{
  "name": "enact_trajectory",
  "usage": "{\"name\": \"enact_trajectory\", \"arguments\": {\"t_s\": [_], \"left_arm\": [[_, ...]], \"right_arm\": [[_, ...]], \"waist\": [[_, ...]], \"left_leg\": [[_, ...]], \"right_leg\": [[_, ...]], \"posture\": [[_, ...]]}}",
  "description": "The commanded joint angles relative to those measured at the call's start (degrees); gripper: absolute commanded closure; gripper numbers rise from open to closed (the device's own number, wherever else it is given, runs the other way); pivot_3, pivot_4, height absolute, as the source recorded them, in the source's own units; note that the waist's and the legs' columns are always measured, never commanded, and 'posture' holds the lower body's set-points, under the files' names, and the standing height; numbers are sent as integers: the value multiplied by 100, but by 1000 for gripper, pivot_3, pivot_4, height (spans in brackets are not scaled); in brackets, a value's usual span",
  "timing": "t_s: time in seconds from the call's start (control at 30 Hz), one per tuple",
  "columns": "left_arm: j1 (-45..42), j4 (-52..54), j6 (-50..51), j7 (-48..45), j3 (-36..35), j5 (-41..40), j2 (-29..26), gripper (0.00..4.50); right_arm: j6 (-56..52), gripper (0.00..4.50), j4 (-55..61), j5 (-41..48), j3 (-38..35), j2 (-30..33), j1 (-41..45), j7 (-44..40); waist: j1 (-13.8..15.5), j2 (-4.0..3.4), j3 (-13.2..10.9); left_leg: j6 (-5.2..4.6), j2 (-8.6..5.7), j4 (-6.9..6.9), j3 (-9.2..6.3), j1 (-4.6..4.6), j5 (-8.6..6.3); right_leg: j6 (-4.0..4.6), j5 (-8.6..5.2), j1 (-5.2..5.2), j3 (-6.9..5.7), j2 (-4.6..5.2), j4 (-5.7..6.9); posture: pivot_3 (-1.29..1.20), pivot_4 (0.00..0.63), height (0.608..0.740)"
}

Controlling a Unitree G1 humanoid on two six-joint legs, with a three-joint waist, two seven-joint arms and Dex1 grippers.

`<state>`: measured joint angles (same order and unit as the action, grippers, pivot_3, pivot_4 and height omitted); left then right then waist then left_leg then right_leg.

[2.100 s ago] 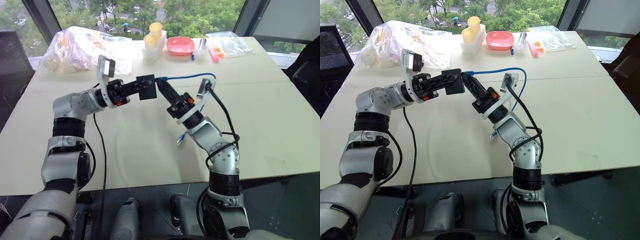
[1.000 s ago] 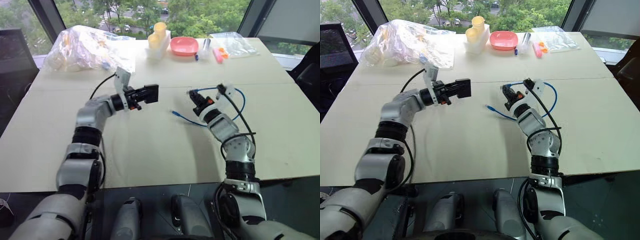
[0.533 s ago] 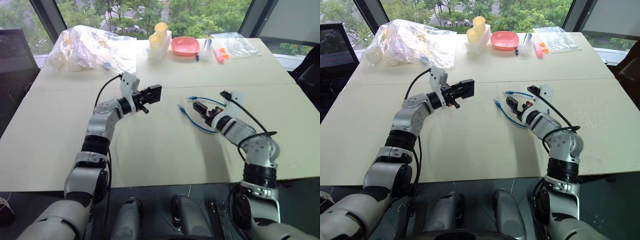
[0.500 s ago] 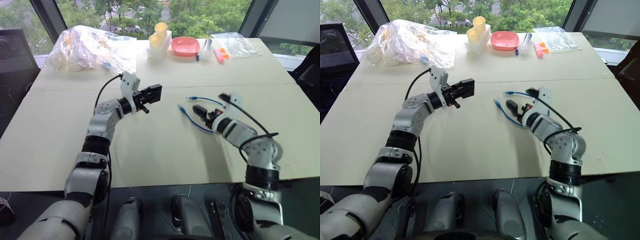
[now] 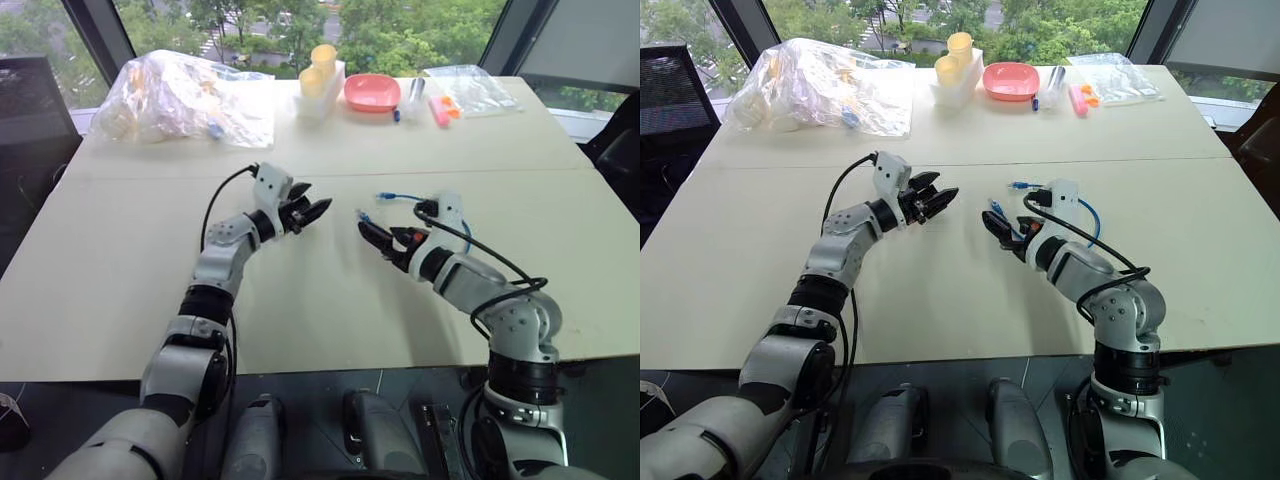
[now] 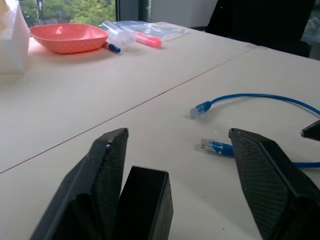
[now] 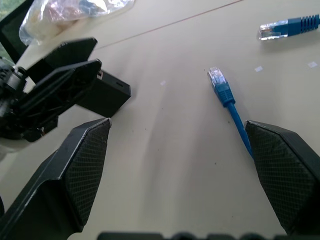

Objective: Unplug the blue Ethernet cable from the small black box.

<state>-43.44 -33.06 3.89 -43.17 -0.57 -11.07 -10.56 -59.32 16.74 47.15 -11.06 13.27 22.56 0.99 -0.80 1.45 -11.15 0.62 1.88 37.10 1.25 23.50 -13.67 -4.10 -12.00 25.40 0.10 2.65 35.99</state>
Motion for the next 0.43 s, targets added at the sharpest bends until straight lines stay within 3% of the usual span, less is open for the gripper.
{"name": "enact_trajectory", "arguments": {"t_s": [0.03,0.27,0.43], "left_arm": [[46,1164,702,-23,-53,-280,-236,716],[758,3815,3309,110,-770,-1631,-1261,716],[1819,4558,3915,175,-1085,-1762,-2157,716]], "right_arm": [[209,43,291,-63,-42,133,-16,-239],[421,43,602,-32,-121,564,-360,-927],[763,43,892,-223,33,1151,-851,-1761]], "waist": [[-12,0,0],[-40,-1,0],[-38,-2,0]], "left_leg": [[0,0,0,0,0,0],[0,5,-4,-2,-6,0],[-1,5,-8,-1,-12,-1]], "right_leg": [[0,0,0,0,0,0],[0,-1,0,1,-3,3],[17,-15,0,1,-3,3]], "posture": [[0,150,740],[0,150,740],[0,150,740]]}}
